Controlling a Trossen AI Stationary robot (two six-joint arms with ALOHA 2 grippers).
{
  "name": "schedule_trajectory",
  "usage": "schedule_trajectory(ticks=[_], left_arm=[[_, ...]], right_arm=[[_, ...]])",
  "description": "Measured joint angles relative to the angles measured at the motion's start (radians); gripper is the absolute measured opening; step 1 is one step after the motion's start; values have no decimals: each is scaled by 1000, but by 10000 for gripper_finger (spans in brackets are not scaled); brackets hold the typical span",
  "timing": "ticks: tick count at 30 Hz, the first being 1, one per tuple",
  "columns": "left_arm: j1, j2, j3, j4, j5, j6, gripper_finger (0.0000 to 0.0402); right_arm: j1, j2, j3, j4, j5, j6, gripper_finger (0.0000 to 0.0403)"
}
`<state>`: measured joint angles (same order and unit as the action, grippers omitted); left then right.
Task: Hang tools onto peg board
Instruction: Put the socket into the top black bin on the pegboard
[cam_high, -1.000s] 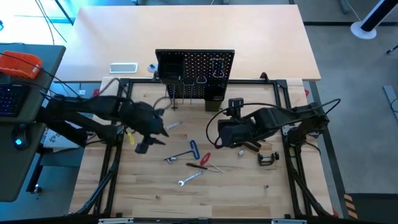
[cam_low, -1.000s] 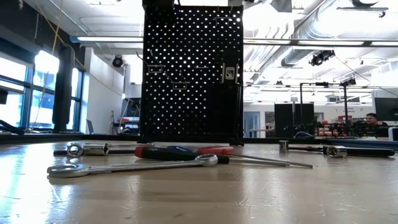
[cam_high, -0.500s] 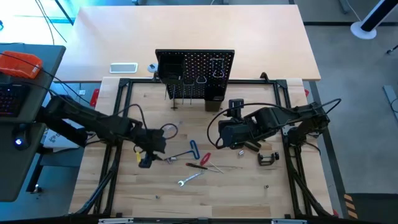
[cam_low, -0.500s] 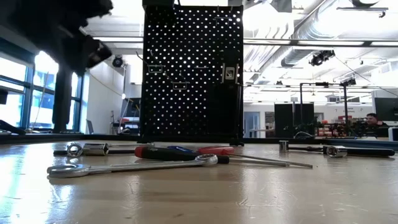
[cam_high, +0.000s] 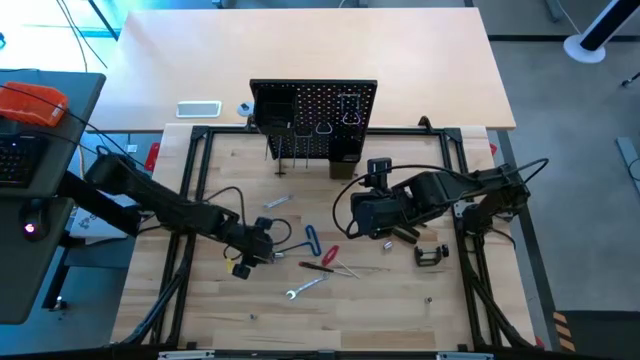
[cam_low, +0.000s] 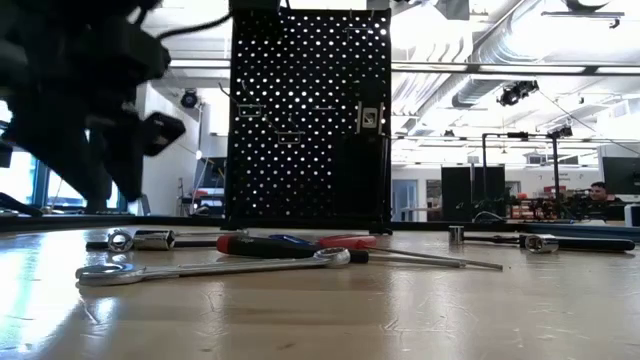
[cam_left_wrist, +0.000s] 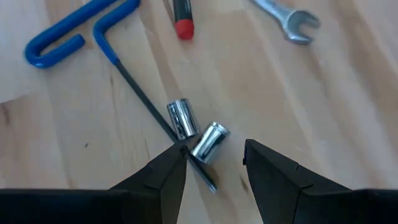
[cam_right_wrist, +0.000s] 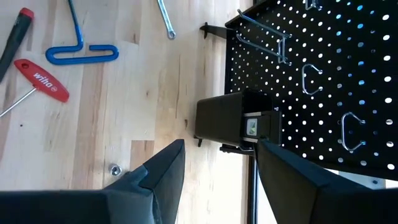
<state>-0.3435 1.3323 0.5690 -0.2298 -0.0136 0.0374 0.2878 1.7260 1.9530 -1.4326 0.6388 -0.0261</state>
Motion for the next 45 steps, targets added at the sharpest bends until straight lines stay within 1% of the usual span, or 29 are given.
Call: schedule_trajectory(ticks=[3, 7, 10, 13, 16, 21, 23, 25, 33, 38, 39, 42, 45], left_arm=[[0, 68, 0, 55, -3, 27, 156], [0, 150, 3, 81, -5, 55, 156], [0, 197, 6, 102, -12, 56, 156], [0, 215, 5, 116, -13, 52, 150], [-1, 215, 5, 128, -25, 52, 123], [-2, 218, 4, 128, -33, 69, 49], [-1, 219, 3, 130, -52, 73, 17], [0, 220, 3, 130, -59, 78, 4], [0, 218, 6, 129, -68, 79, 1], [1, 167, 2, 111, -77, 53, 1], [2, 149, -1, 99, -66, 35, 2], [3, 91, 0, 94, 12, -38, 9], [-12, 37, 0, 97, 98, -114, 30]], right_arm=[[0, 0, 0, 1, 0, 2, 193], [0, 0, 0, 1, 0, 13, 193], [0, 0, 0, 1, 0, 22, 193], [0, 0, 0, 1, 0, 22, 193], [0, 0, 0, 4, 0, 26, 193], [0, 0, 0, 6, 0, 26, 193], [0, 0, 0, 6, 0, 27, 193], [0, 0, 0, 7, 0, 27, 193], [0, 0, 0, 8, 0, 27, 193], [0, 0, 0, 31, -29, 27, 193], [0, 0, 0, 41, -46, 24, 193], [0, 0, -20, 87, -87, -5, 193], [0, 1, -52, 129, -97, -34, 193]])
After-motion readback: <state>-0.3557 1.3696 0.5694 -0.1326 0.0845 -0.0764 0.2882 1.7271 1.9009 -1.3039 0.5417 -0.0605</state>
